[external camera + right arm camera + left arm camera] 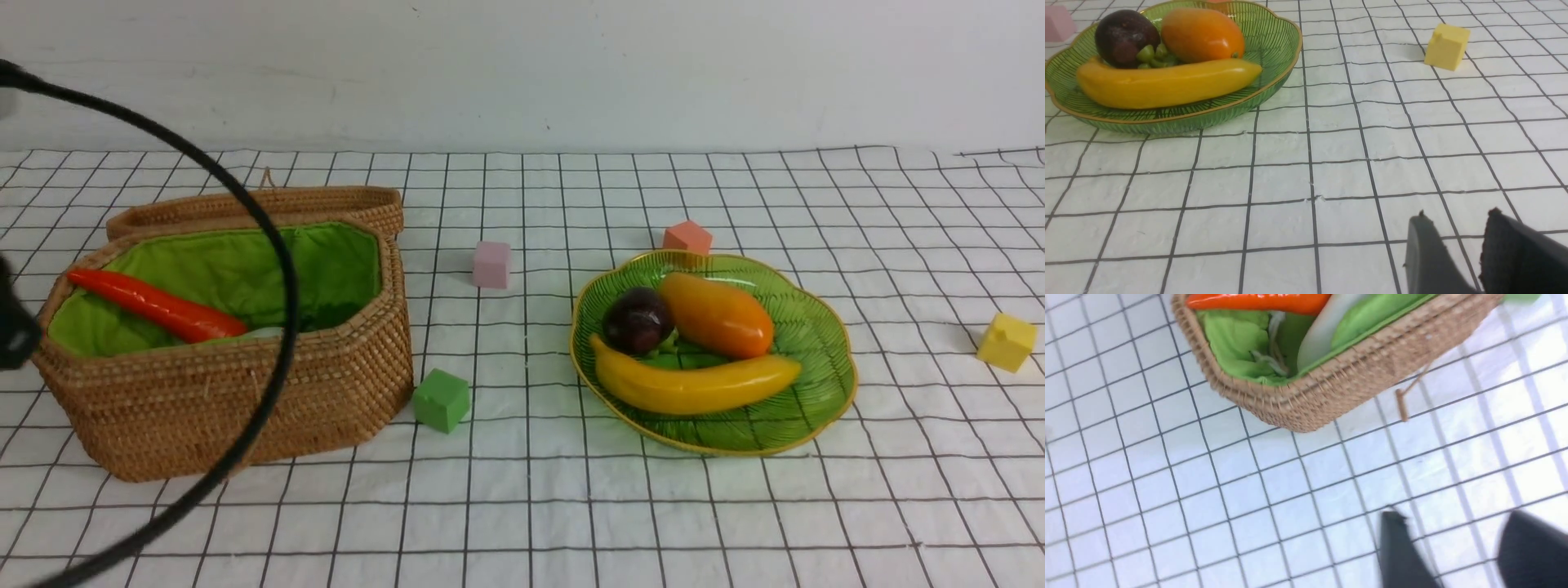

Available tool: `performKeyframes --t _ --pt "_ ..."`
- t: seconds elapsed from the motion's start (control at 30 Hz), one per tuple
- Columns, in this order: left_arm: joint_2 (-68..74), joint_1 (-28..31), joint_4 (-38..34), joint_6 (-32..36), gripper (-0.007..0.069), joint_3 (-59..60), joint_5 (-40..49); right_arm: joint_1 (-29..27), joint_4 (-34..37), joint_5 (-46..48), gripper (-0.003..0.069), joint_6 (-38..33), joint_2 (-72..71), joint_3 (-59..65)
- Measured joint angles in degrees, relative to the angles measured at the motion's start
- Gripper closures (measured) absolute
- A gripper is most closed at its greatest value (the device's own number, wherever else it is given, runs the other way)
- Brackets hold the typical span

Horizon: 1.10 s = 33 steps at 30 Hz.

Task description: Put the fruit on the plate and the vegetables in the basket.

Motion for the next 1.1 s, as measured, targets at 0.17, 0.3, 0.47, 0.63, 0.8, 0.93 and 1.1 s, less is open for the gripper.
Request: performKeyframes --t 0.17,0.3,0.47,0.63,0.8,0.93,1.1 --pt "-18.54 0.0 -1.03 -4.31 0.0636 6.29 0.59 0.0 0.0 0.0 0.0424 0.0 0.0 0.0" --pt "-35.97 0.0 -6.22 -10.92 0.0637 17.87 -3.13 0.0 0.0 0.0 0.0422 0.0 0.0 0.0" --pt "-43.53 0.0 -17.71 -11.88 0.0637 31.77 -13.31 0.0 0.0 0.0 0.0422 0.0 0.0 0.0" --pt "-45.57 0.0 -23.64 -12.17 0.0637 36.57 -23.36 0.0 0.0 0.0 0.0421 0.0 0.0 0.0" --pt "-45.68 0.0 -24.24 -12.22 0.0637 37.07 -25.56 0.0 0.0 0.0 0.0421 0.0 0.0 0.0" --pt "-45.68 0.0 -24.37 -12.22 0.0637 37.07 -25.5 0.0 0.0 0.0 0.0421 0.0 0.0 0.0" --pt "-45.68 0.0 -21.22 -12.22 0.0637 37.23 -25.92 0.0 0.0 0.0 0.0421 0.0 0.0 0.0"
